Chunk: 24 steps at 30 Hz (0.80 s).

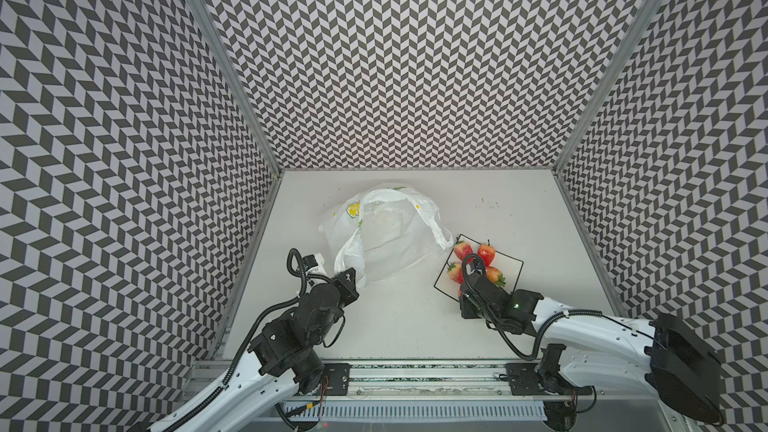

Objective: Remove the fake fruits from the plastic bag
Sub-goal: 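Lower the red cherry onto the tray and open the right gripper, then release the bag rim with the left gripper while the right gripper withdraws from the tray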

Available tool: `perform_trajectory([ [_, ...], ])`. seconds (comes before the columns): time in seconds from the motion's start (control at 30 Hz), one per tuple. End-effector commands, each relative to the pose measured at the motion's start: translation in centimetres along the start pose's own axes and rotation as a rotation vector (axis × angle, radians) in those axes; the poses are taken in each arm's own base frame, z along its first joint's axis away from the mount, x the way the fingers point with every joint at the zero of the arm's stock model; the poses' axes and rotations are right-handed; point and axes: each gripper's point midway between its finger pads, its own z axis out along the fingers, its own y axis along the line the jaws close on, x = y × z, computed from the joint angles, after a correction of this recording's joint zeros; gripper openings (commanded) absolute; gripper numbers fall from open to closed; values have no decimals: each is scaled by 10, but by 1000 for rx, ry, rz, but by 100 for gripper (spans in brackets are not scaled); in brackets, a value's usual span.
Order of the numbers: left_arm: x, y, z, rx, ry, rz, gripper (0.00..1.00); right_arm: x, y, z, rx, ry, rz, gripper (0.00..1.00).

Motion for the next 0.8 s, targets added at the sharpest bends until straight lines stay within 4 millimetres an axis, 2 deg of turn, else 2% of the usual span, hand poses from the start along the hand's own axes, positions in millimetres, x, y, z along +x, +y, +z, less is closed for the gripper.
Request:
perform_trajectory([
  [0.0,-9,0,-4,-9,-33,-6,0,-12,3,1,-7,-57,36,18],
  [0.07,-9,1,-5,-12,-33,-4,0,-15,3,-2,-8,-66,38,29],
  [0.2,-9,2,-5,-15,-34,-7,0,-23,3,-11,-5,-94,45,42],
  [0.37,-9,4,-5,-25,-35,-8,0,-31,4,-22,-9,-116,49,50],
  [0.5,-9,7,-5,-37,-37,-8,0,-41,10,-35,-38,-141,58,52],
  [0.6,-9,11,-5,-55,-42,-14,0,-59,23,-58,-120,-206,81,51],
  [0.7,-10,20,-7,-92,-51,-37,0,-87,37,-90,-235,-341,92,51],
  [0.73,-10,25,-9,-115,-55,-50,0,-96,43,-102,-285,-393,79,53],
  [0.77,-11,31,-10,-141,-63,-60,0,-103,48,-113,-328,-443,60,59],
])
